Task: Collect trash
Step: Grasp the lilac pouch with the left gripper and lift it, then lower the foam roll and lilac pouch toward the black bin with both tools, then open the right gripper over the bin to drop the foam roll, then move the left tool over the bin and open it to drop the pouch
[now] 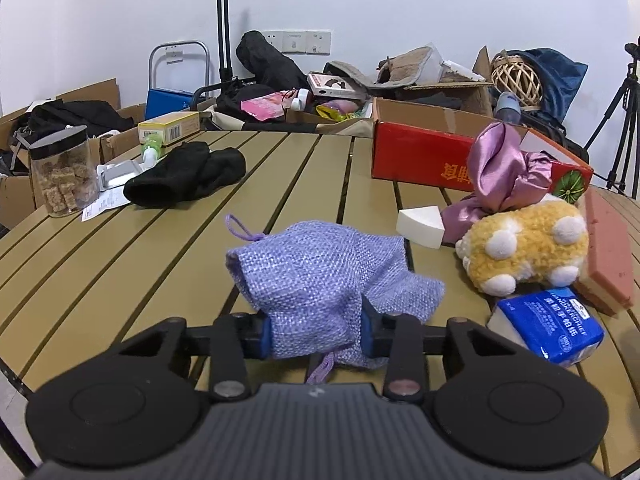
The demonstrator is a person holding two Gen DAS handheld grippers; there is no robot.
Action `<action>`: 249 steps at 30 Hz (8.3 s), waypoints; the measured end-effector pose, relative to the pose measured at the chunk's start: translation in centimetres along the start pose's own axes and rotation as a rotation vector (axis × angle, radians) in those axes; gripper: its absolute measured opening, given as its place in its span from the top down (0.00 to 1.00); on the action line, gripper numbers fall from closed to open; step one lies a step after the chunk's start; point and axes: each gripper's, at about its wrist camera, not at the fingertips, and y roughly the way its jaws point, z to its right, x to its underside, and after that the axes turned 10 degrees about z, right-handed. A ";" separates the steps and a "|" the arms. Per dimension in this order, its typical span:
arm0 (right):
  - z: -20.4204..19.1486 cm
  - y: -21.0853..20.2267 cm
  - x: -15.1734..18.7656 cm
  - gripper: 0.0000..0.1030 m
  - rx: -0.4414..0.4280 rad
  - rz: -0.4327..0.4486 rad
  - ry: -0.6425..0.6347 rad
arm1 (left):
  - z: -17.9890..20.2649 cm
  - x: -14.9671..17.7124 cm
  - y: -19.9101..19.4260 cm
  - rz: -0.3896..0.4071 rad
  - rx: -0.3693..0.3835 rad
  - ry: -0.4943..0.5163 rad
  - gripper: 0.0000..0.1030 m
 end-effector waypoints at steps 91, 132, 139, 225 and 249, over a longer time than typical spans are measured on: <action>-4.6 -17.9 11.3 0.50 -0.119 -0.578 -0.210 | -1.8 18.1 -21.1 -0.270 0.149 0.217 0.63; -6.6 -9.6 15.3 0.49 -0.147 -0.637 -0.229 | -2.9 18.1 -16.7 -0.328 0.049 0.190 0.63; -6.9 -7.7 15.7 0.50 -0.145 -0.608 -0.216 | -3.1 17.9 -15.6 -0.328 0.021 0.186 0.63; 3.0 -5.7 9.1 0.00 0.113 -0.507 -0.040 | 5.5 17.7 -6.3 -0.406 0.122 0.252 0.63; 3.3 -4.9 9.6 0.00 0.151 -0.516 -0.026 | 9.0 18.9 -3.6 -0.430 0.190 0.273 0.41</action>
